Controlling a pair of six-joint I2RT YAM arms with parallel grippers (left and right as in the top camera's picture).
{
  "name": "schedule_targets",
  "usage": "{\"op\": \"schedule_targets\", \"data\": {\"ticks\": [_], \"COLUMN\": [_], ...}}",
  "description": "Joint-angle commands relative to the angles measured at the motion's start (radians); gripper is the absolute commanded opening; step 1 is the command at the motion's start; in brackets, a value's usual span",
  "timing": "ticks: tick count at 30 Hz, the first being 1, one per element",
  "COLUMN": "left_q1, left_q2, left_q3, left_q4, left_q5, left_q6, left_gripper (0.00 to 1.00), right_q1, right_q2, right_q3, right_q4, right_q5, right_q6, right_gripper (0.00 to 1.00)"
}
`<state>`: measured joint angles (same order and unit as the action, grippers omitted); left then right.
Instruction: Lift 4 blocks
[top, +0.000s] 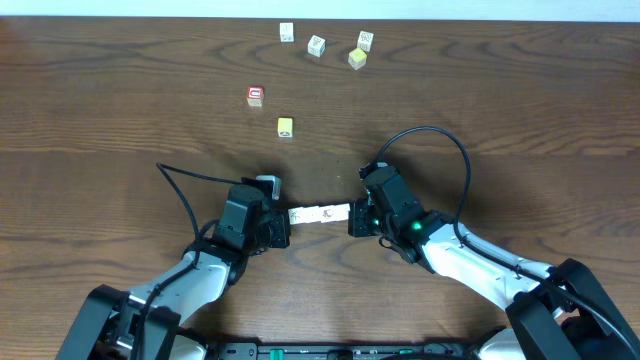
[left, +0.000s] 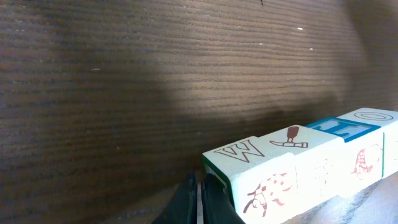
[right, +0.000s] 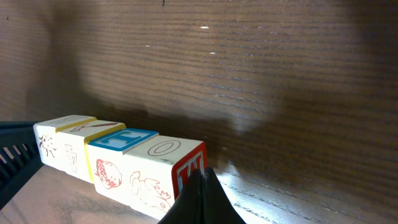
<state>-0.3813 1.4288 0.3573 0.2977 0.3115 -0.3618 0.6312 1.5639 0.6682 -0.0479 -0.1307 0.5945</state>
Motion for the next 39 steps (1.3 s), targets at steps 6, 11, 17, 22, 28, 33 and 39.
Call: {"op": "schedule_targets", "data": {"ticks": [6,11,17,22,28,33,39], "left_q1": [-0.028,-0.028,-0.028,-0.028,-0.028,-0.028,-0.028], "left_q2": [-0.085,-0.098,-0.098,-0.098,-0.103,-0.132,-0.158], "left_q3": [0.010,0.010,0.010,0.010,0.010,0.010,0.010], "left_q4": [0.025,0.025,0.019,0.019,0.019,0.019,0.019], "left_q5": [0.175,0.175,0.175,0.175,0.175,0.175,0.175], "left_q6": [0.002,-0.003,-0.003,-0.006,-0.017,-0.021,-0.037], "left_gripper": [0.07,0.07,0.07,0.07,0.07,0.07,0.07], "right_q1": [0.018,0.018,0.018,0.018,0.018,0.018,0.018], "right_q2": [-0.001,-0.001,-0.038,-0.084,-0.089,-0.089,-0.089], "right_q3": [0.012,0.012,0.012,0.012,0.012,0.012,0.012], "right_q4": [0.037,0.041,0.041,0.029,0.018,0.003,0.003], "right_q5": [-0.189,-0.192,-0.193,-0.182,-0.181,-0.158,-0.159], "right_q6": [-0.009,-0.008,-0.015,-0.027,-0.027,-0.029,-0.034], "right_gripper": [0.01,0.01,0.01,0.01,0.01,0.01,0.01]}}
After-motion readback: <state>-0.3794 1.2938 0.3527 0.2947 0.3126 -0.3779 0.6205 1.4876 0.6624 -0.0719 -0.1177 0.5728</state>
